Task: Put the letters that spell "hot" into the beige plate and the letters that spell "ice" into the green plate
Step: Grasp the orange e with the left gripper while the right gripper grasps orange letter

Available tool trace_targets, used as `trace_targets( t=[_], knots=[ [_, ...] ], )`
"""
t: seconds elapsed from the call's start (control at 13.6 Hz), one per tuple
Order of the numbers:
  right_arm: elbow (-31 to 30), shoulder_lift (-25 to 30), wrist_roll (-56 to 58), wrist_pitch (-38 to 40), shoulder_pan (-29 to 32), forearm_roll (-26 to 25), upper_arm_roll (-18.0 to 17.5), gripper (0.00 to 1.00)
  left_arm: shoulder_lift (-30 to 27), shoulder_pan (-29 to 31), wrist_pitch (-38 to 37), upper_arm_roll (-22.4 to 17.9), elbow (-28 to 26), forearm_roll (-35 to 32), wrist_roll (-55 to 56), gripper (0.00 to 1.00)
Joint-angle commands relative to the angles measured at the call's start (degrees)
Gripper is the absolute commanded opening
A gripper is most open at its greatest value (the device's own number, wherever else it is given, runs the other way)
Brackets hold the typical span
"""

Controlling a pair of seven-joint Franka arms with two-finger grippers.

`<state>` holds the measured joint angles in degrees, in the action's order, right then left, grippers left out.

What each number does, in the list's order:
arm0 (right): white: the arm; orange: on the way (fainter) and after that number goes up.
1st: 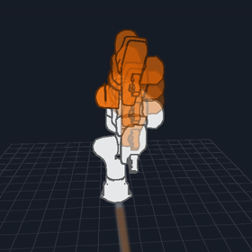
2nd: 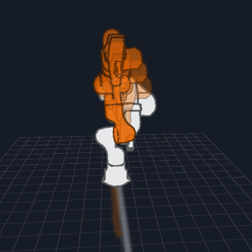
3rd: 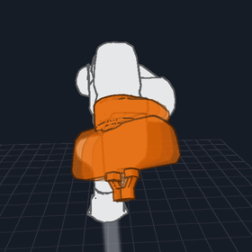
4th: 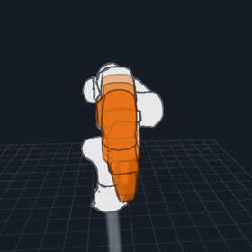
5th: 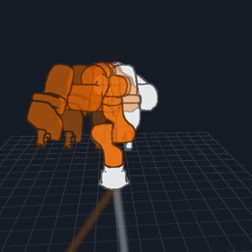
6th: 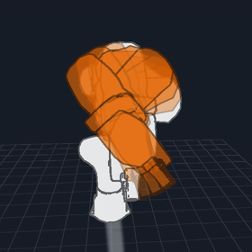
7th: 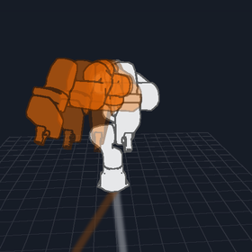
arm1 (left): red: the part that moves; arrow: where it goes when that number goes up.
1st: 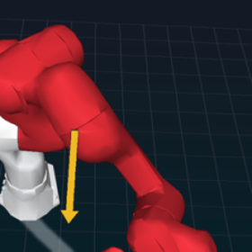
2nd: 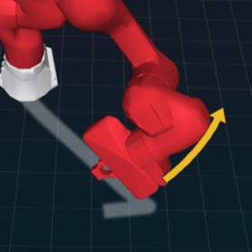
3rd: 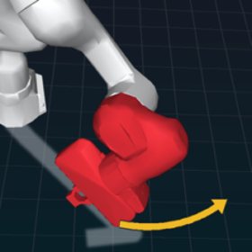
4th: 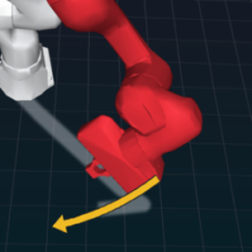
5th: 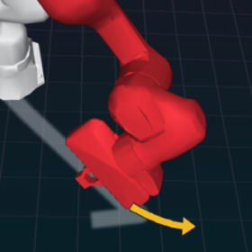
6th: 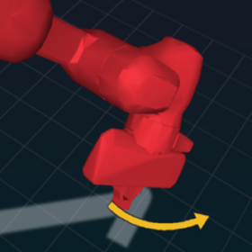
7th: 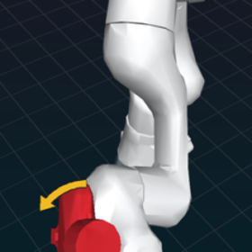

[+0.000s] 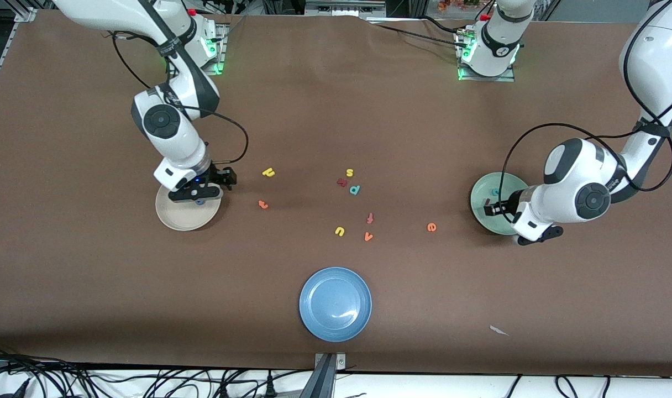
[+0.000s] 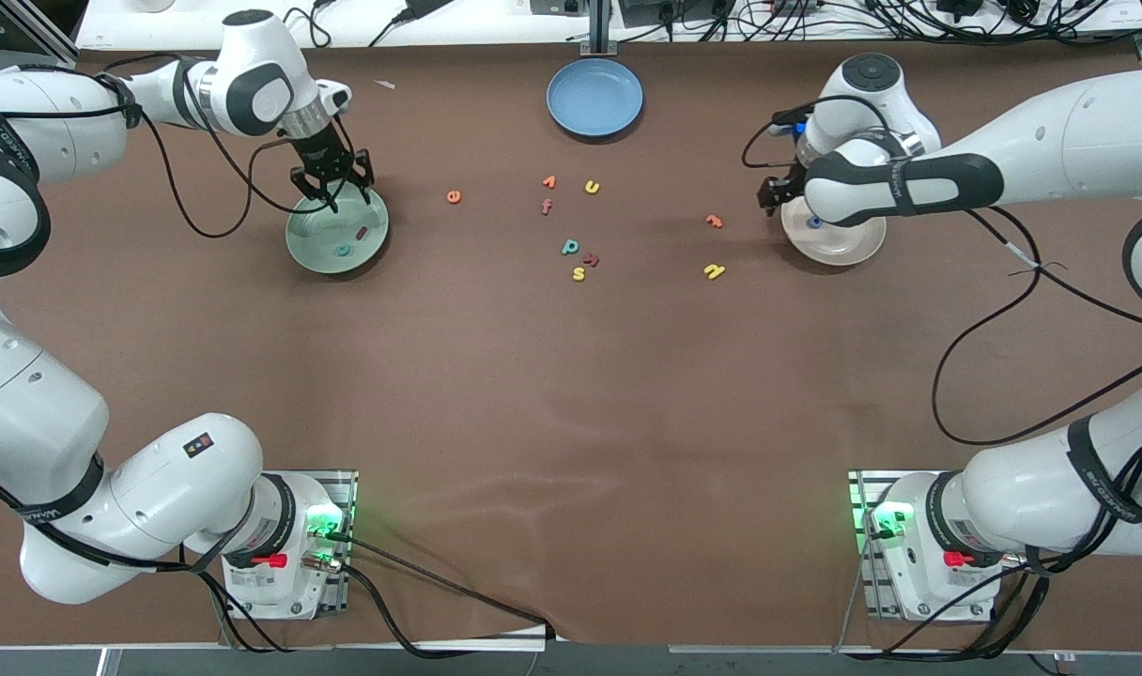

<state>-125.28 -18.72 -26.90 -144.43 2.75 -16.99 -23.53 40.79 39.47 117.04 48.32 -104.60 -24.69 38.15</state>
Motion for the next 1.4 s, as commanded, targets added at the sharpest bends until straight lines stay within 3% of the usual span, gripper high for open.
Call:
trace_targets(
  t=[0.0, 0.29, 0.59, 0.74, 1.18, 1.33],
  knots=[
    [4.85, -4.03, -4.46, 0.29, -3.80, 1.70, -0.11, 0.94, 0.16, -5.18, -0.41, -0.42, 5.00, -1.06, 11.64, 1.00],
    [12.07, -11.07, -10.19, 0.11, -8.99, 0.91, -0.02, 0.93, 0.96, -11.24, 7.48, -1.47, 6.51, -1.32, 22.03, 1.00],
    [11.81, -13.27, -10.19, -0.85, -8.99, -3.38, 0.24, 0.88, 3.32, -25.99, 9.52, -13.75, 9.92, -0.98, 26.08, 1.00],
    [11.46, -14.33, -10.72, -2.78, -9.08, -5.77, 0.59, 0.87, 5.87, -31.28, 9.52, -17.37, 13.00, -0.97, 28.72, 0.99],
    [11.29, -16.00, -10.72, -4.81, -9.08, -7.18, 0.68, 0.76, 7.64, -33.58, 12.24, -17.56, 13.10, -2.03, 23.83, 0.97],
    [11.29, -16.44, -10.72, -4.90, -9.08, -8.49, 0.85, 0.74, 8.60, -33.50, 12.24, -17.56, 13.19, -1.94, 21.62, 0.89]
  ],
)
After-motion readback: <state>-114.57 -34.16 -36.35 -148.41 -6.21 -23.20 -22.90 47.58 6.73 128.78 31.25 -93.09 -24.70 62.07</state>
